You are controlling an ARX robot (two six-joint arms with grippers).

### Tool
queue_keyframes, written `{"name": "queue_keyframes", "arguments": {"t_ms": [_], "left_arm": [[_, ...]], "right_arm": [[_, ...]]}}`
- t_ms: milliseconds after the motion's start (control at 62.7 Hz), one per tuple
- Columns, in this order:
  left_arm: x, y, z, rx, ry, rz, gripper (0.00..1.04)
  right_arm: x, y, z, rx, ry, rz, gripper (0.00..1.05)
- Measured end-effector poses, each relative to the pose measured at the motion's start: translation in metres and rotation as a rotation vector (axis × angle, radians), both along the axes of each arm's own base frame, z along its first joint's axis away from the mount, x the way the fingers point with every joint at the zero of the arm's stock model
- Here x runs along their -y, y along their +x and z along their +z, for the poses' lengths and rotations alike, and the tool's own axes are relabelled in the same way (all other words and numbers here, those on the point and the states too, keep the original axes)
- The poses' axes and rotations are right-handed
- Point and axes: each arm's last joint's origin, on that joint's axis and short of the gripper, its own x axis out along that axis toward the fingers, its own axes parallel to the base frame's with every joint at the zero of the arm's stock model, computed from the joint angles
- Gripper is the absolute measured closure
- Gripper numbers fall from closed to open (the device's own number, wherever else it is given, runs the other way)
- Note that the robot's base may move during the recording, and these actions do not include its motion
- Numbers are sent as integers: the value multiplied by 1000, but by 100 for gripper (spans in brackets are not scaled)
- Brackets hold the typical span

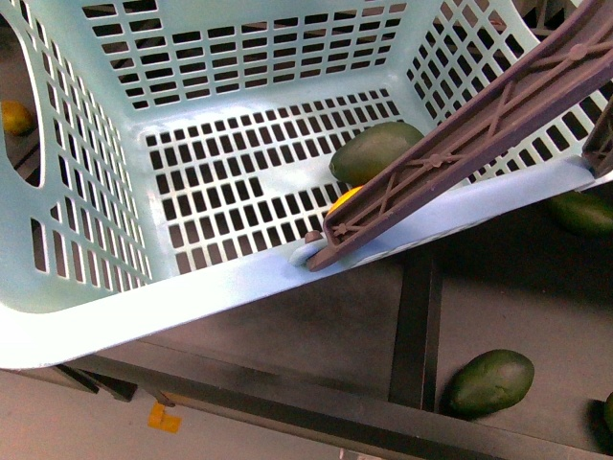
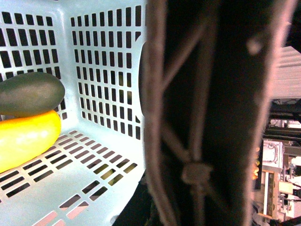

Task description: Pick mango and avocado into basket

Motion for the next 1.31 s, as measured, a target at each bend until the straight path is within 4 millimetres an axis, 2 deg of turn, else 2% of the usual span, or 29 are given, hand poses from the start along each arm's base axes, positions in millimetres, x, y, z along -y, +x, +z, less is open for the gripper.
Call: {"name": "queue_keyframes", "arguments": {"t_ms": [255,606,829,1307], "left_arm": [[0,0,0,-1,-2,-5,101],[0,0,0,0,0,-1,101],[0,0,0,0,0,-2,101],[0,0,0,0,0,-2,101]], "right_arm": [[16,-27,-15,0,0,-8,103],[34,-51,-26,-1,2,-11,103],[34,-62,-34,12,1,-12,103],[34,-78,-30,26,1,-9,103]]}}
